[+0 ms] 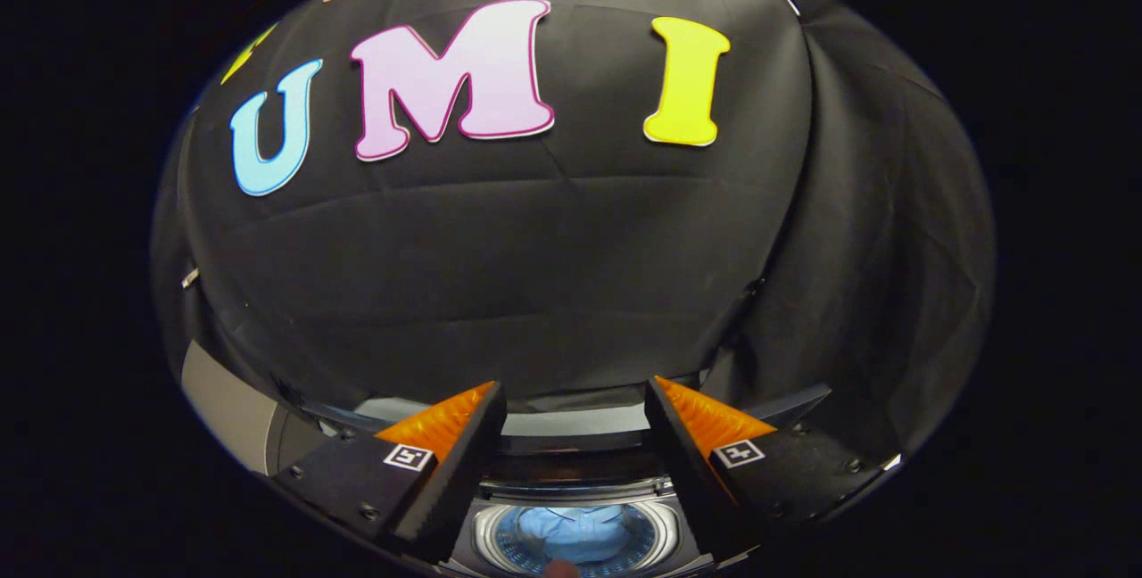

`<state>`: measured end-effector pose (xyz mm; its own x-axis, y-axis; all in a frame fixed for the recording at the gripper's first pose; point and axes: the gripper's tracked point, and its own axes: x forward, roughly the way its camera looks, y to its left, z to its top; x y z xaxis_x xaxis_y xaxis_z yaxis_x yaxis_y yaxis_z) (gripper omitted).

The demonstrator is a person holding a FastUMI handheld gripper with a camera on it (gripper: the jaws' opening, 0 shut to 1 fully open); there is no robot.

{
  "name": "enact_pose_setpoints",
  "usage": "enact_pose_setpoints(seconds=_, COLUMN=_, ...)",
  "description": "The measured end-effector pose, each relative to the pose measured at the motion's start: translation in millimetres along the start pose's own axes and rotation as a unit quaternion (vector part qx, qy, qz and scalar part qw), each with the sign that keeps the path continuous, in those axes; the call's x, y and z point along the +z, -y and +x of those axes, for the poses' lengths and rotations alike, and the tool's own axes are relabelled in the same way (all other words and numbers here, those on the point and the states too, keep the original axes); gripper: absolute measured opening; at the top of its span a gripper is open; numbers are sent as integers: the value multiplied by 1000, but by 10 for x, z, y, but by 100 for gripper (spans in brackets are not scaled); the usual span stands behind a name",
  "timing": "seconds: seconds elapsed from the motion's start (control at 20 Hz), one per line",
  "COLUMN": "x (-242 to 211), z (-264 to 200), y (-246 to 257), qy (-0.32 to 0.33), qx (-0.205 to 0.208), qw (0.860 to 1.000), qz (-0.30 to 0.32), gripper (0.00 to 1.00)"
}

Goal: Put the clothes into the washing machine and then close the washing machine lid.

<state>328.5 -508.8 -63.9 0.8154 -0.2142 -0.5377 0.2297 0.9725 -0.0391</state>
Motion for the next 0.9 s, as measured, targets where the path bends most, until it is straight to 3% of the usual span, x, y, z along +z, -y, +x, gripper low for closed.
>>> enact_pose_setpoints(seconds=0.3, x=-31, z=-56, y=-7, qy=5, qx=2, qw=1000, qz=-5, gripper=99)
enact_pose_setpoints(seconds=0.9, x=-400, z=-605, y=46, qy=14, qx=-10, qw=1000, qz=-1, gripper=99)
